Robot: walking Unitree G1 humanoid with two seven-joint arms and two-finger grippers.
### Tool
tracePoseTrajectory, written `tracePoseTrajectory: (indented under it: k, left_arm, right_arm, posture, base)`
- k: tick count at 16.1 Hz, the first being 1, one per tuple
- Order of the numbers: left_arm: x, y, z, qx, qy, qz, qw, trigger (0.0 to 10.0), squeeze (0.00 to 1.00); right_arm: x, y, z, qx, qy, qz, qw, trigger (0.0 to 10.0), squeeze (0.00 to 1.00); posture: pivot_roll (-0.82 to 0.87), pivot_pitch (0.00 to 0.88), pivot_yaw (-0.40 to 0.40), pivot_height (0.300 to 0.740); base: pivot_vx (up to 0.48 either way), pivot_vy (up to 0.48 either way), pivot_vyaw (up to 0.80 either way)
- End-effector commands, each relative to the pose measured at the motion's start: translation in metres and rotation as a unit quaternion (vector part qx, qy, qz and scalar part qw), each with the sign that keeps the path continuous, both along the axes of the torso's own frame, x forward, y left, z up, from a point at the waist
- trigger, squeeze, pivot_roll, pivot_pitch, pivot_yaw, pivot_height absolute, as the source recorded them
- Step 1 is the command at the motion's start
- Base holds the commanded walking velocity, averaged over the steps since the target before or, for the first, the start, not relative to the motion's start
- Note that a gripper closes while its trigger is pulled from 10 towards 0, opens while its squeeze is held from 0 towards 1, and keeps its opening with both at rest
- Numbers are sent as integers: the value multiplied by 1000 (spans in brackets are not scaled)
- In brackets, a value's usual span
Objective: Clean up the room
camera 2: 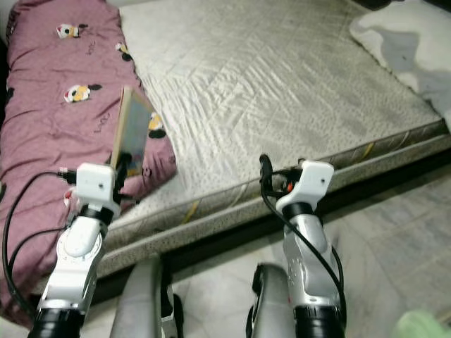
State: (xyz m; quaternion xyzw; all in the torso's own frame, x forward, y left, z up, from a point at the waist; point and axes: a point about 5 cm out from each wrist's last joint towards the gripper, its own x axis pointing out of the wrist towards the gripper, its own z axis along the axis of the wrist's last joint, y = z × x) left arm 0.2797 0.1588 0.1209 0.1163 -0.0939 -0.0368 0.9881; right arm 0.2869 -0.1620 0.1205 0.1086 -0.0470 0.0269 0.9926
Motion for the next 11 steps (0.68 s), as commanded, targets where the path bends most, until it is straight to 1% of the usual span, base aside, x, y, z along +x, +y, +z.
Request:
tracePoseTrajectory:
  k: [1,3,5,7,11]
  left_arm:
    - [1,0,15,6,-30,3,1000,10000,0]
    - [0,-1,10,2,-14,12,1000,10000,0]
    - [-2,-3,4,4,-2,13,1000,10000,0]
    - [-7,-4,-4,1,17,11,1000,10000,0]
    - [-14,-2,-14,-3,35,23,999,10000,0]
  right_arm:
    - [2,0,1,4,-6,-1,1000,10000,0]
    - [2,0,3,4,-10,-2,1000,10000,0]
    - [3,0,3,5,-11,-2,1000,10000,0]
    - [3,1,3,4,-10,-1,1000,10000,0]
    - [1,-2,2,2,-8,-2,1000,10000,0]
  posture:
    - [-13,32,45,700]
    - [-13,32,44,725]
    - [-11,33,41,740]
    - [-12,35,36,740]
    - [-11,39,32,740]
  base:
    - [0,0,0]
    - [0,0,0]
    - [0,0,0]
    - [0,0,0]
    - [0,0,0]
